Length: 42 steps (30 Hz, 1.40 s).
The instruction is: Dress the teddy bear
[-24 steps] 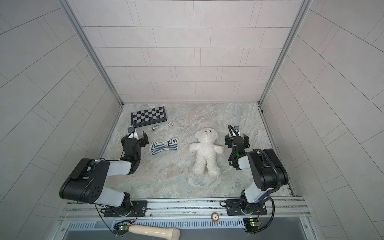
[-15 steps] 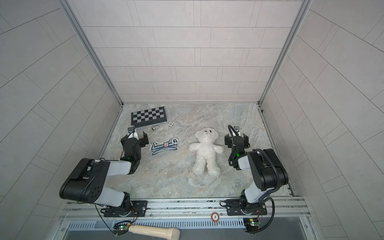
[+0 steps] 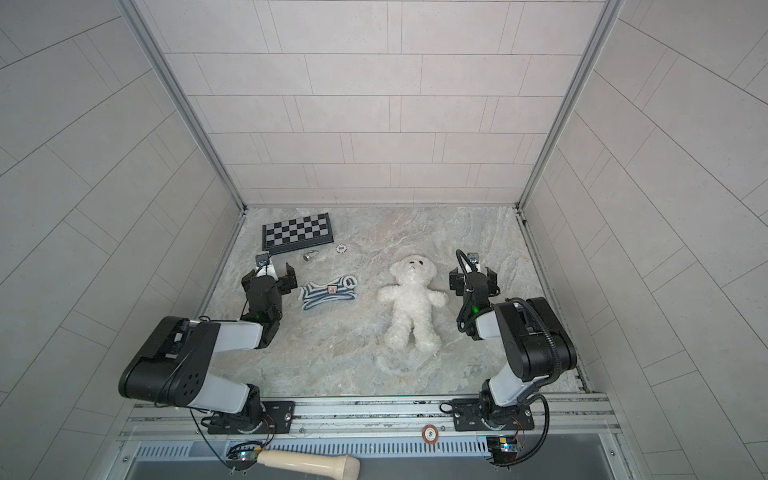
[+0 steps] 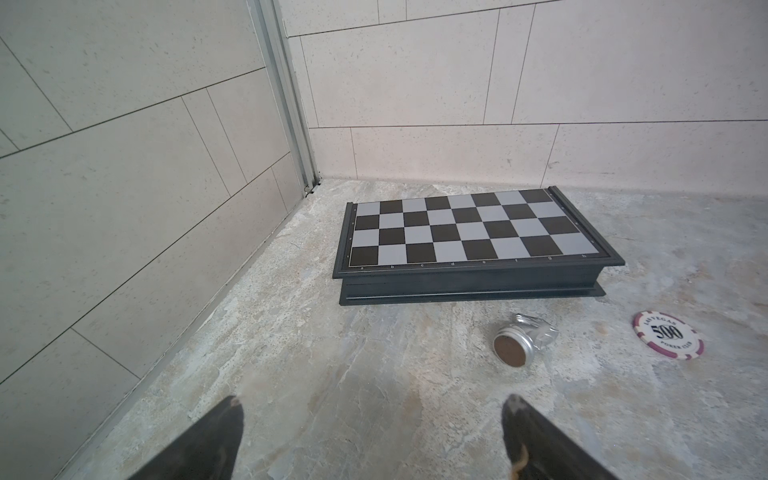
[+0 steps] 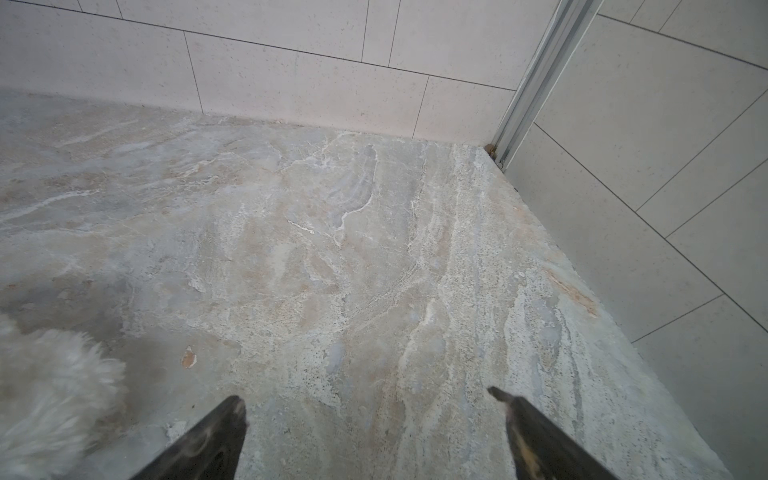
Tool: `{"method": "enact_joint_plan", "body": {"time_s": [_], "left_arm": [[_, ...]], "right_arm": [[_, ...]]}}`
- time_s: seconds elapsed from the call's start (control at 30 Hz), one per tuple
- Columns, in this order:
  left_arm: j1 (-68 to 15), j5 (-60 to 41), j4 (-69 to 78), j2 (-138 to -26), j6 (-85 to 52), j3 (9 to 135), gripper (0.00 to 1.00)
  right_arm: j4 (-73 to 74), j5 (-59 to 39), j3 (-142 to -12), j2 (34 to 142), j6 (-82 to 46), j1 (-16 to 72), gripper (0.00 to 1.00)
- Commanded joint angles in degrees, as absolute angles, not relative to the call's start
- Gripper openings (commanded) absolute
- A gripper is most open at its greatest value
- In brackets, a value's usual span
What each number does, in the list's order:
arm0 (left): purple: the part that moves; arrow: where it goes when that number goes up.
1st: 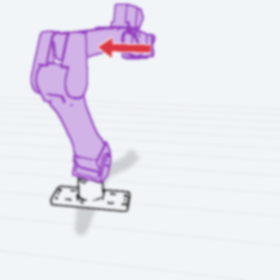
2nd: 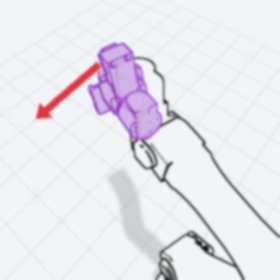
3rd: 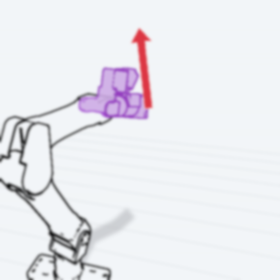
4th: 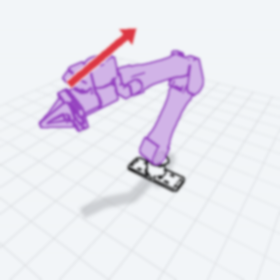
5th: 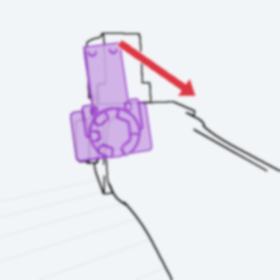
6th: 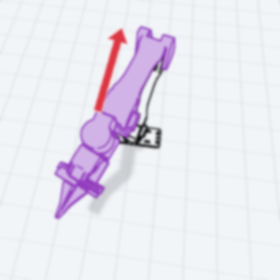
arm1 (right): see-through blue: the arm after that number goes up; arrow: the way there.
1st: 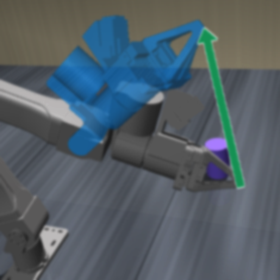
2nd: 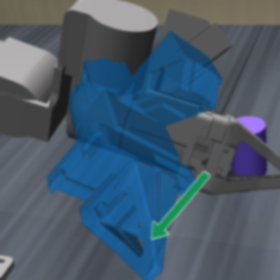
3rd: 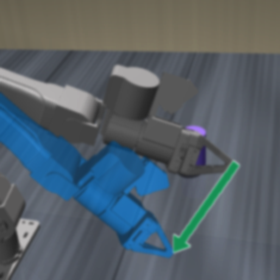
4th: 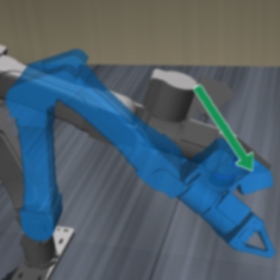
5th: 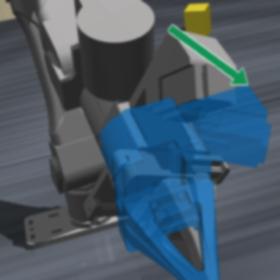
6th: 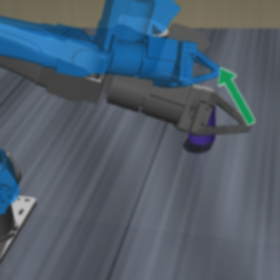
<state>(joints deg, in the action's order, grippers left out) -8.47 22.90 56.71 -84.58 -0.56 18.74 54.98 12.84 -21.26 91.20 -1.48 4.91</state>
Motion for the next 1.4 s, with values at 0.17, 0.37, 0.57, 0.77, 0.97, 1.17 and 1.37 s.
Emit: {"method": "enact_joint_plan", "body": {"time_s": [0.17, 0.37, 0.57, 0.77, 0.97, 1.17, 1.37], "left_arm": [[-8.1, 22.7, 57.3, -84.3, -0.8, 19.4, 1.0], [-8.0, 22.6, 57.2, -84.4, -0.9, 19.4, 1.0], [-8.1, 22.6, 57.0, -84.5, -0.9, 19.5, 1.0], [-8.1, 22.6, 57.1, -84.5, -0.9, 19.5, 1.0], [-8.1, 22.5, 57.6, -83.6, -0.9, 19.1, 1.0], [-8.1, 22.1, 52.5, -78.9, -0.8, 19.5, 1.0], [-8.1, 18.7, 40.1, -65.3, -4.0, 19.8, 1.0]], "right_arm": [[54.9, 12.8, -21.7, 91.1, -0.9, 4.7, 0.99], [54.8, 12.8, -21.6, 91.1, -0.9, 4.7, 0.99], [54.8, 13.1, -21.7, 91.1, -0.5, 4.7, 0.99], [54.9, 13.2, -21.6, 91.1, -0.5, 4.8, 0.99], [59.5, 16.0, -18.9, 90.5, -1.3, 4.9, 0.99], [56.6, 22.1, -16.7, 81.0, 0.4, 7.7, 0.99], [28.4, 29.1, -28.2, 68.8, -3.3, 13.5, 0.99]]}}
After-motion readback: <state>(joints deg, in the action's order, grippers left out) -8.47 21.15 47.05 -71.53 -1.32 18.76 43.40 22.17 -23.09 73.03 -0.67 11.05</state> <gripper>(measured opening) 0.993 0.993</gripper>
